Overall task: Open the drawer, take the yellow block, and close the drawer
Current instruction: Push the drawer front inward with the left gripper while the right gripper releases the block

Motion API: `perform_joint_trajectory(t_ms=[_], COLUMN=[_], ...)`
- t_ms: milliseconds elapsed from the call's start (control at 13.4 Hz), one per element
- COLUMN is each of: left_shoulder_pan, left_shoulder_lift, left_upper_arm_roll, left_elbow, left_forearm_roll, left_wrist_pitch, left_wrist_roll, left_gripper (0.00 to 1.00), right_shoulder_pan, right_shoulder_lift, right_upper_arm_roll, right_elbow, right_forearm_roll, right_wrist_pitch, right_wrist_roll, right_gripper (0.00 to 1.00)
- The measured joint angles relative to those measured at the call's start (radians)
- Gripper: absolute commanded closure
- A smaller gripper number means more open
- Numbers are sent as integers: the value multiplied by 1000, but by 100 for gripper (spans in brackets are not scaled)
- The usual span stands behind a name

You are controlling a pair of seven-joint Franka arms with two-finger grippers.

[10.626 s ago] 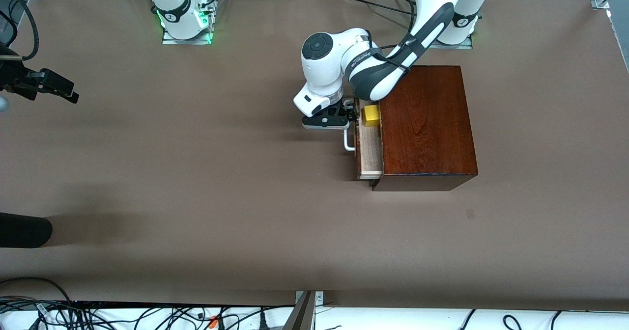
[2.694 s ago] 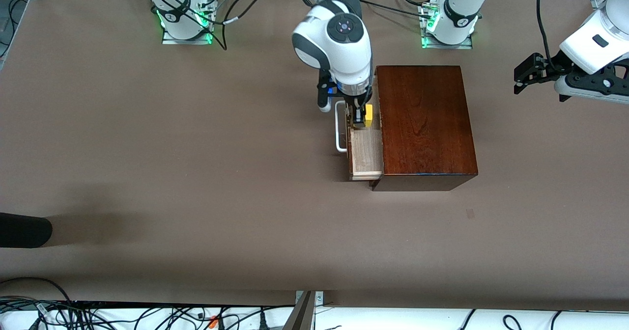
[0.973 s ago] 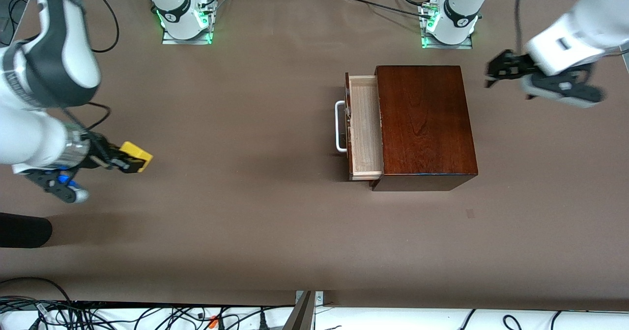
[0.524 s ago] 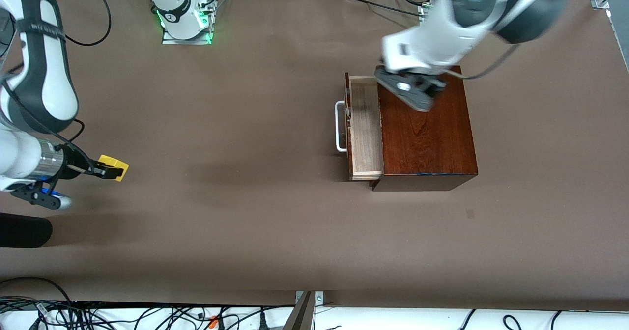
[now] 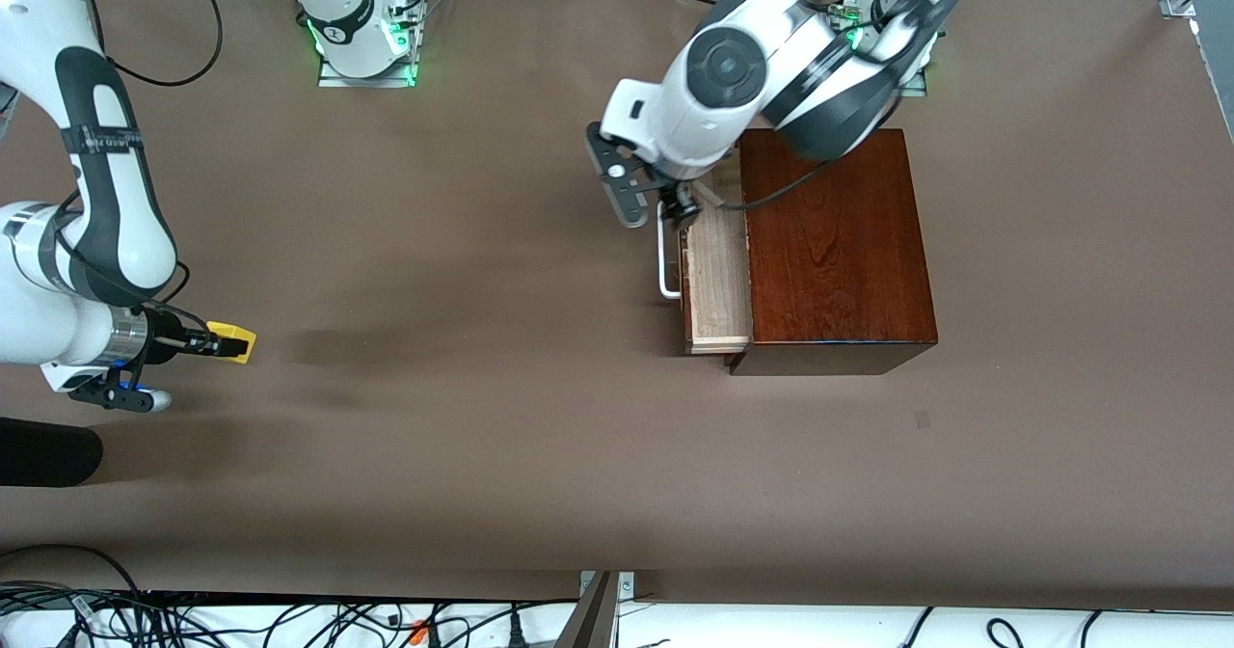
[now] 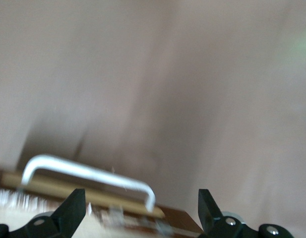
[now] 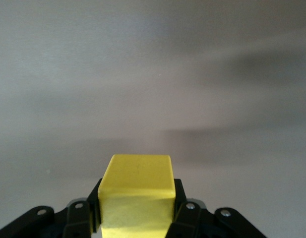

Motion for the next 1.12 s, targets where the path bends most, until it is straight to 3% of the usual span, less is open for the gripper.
perform_joint_trajectory(t_ms=[150, 374, 524, 823, 898, 973, 1048, 1122], left_shoulder_pan=[-32, -73, -81, -81, -81, -81, -81, -81], left_shoulder_lift=[63, 98, 116, 165, 175, 182, 185, 185], left_upper_arm_roll=[0, 0, 1, 3, 3, 3, 3, 3], left_elbow=[2, 3, -1, -9, -10, -10, -10, -10], left_forearm_roll=[114, 309, 351, 427, 440, 443, 443, 443], left_wrist_pitch=[84, 104, 104, 104, 104, 104, 105, 105], left_wrist_roll=[152, 180, 186, 195, 198, 202, 205, 213], left_gripper=[0, 0, 0, 0, 0, 0, 0, 0], right_shoulder_pan=[-9, -12, -12, -9, -8, -8, -8, -8], right_shoulder_lift=[36, 74, 82, 103, 111, 116, 116, 116], right_upper_arm_roll=[-2, -15, -15, -13, -13, -12, -12, -12], right_elbow=[-1, -2, -2, -2, -2, -2, -2, -2], right_forearm_roll=[0, -11, -32, -47, -52, -56, -56, -56], right_wrist_pitch=[42, 60, 61, 62, 63, 64, 65, 65], right_wrist_roll=[-58, -91, -92, -92, -92, -92, -92, -92], right_gripper=[92, 92, 78, 72, 54, 16, 0, 0])
